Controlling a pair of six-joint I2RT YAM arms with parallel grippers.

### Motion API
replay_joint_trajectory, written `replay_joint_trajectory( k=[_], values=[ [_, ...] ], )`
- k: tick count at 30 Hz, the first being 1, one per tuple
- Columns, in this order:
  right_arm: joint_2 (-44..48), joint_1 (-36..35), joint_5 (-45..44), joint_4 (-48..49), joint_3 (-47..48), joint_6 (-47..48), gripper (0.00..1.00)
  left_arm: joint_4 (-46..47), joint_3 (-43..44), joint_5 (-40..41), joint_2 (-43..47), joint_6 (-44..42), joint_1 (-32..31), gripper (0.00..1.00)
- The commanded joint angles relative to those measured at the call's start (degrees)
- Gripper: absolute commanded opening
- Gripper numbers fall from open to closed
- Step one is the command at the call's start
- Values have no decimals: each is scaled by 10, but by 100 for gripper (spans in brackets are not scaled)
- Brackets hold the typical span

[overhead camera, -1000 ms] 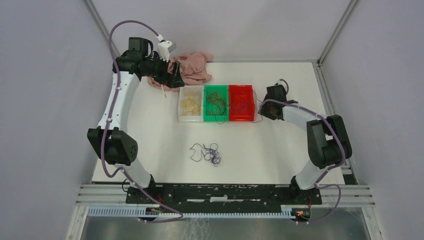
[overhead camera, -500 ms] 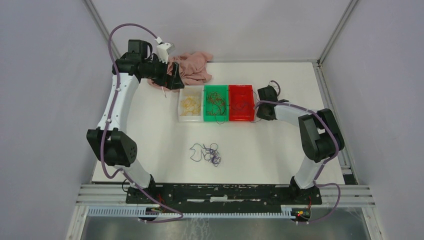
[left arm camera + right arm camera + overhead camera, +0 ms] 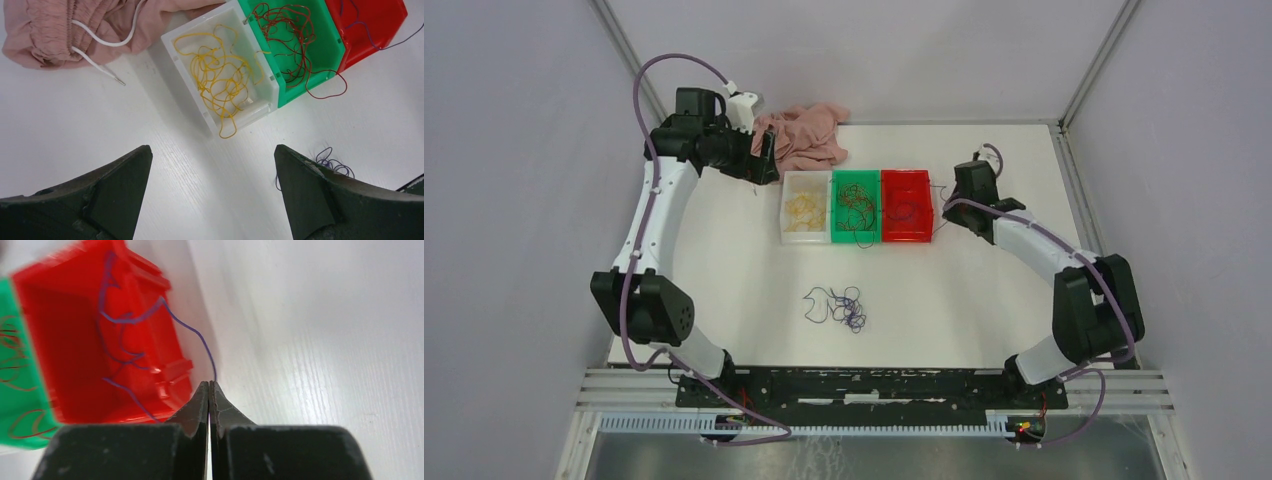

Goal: Untangle the cables
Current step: Adjust the cable in the bin.

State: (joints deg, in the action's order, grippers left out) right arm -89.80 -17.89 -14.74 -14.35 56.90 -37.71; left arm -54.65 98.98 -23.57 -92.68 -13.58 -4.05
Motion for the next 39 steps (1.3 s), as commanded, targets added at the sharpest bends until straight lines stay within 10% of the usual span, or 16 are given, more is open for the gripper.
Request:
replay_joint_trajectory(
  k=[1,10,14,24,39],
  values=[
    [43,-5,25,6,47,-5,0,44,-16,45,36,33,7,99],
    [-25,-57,37,-8,133,28,0,48,-28,39,46,30,7,99],
    [-34,-52,-30,-31,136,45,38,48,-34,37,50,20,8,99],
    [-10,-1,10,30,63,218,55,38,-37,40,45,-6,8,99],
    [-167,0,-61,9,144,417,54,26,-10,29,34,-6,8,99]
  ],
)
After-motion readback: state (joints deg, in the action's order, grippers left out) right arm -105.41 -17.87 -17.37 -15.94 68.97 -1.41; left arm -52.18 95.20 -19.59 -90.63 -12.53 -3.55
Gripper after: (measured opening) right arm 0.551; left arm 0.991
